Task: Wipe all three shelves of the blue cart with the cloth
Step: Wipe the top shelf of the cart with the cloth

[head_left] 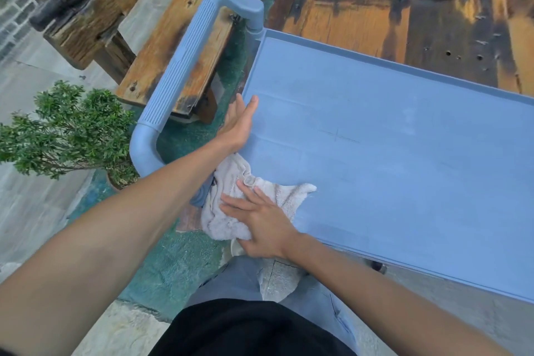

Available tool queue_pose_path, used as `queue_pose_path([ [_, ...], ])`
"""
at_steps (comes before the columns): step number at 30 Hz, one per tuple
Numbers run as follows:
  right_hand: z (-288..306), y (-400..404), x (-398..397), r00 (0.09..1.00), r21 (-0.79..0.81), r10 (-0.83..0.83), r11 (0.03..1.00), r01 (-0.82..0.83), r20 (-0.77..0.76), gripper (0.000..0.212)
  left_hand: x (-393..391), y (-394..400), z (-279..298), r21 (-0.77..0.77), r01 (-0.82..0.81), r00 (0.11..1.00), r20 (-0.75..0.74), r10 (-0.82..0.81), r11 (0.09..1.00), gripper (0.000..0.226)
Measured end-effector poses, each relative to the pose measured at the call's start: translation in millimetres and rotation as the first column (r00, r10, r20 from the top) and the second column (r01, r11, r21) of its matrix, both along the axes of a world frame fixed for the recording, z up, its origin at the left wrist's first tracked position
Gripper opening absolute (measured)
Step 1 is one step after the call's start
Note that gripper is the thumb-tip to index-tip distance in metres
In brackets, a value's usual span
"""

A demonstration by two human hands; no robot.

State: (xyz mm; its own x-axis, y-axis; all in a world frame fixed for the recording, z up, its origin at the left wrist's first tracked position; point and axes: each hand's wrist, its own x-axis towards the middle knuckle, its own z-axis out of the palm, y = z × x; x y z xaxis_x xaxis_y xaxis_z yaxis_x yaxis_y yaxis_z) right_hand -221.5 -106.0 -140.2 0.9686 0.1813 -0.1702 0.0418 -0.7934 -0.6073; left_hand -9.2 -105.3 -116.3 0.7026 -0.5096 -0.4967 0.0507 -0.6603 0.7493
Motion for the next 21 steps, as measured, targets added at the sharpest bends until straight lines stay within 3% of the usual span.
queue_pose_path([
  [9,25.2,-20.3,-56.9,0.977,0.192,0.08,0.98,-0.041,-0.197,0.064,-50.4,23.4,25.7,0.299,0.195,0.956,0.154,-0.249,0.934,0.067],
  [12,30.3,-42.6,-90.8,0.965,0.15,0.096,0.987,-0.06,-0.242,0.063,-86.9,35.6,32.6,0.172,0.28,0.928,0.202,-0.312,0.944,0.055],
  [15,35.6,-61.8,-125.2,0.958,0.073,0.095,0.994,-0.078,-0.27,0.073,-137.1,52.2,38.6,0.01,0.317,0.915,0.259,-0.309,0.948,0.06],
  [18,41.7,-77.2,-157.8,0.967,0.067,0.049,0.997,-0.033,-0.249,0.062,-188.1,66.3,40.9,-0.035,0.339,0.896,0.318,-0.311,0.94,0.067],
  [21,45.0,-92.6,-188.3,0.97,0.048,-0.005,0.999,0.017,-0.243,0.053,-236.6,73.3,32.8,-0.073,0.319,0.91,0.303,-0.283,0.945,0.05],
])
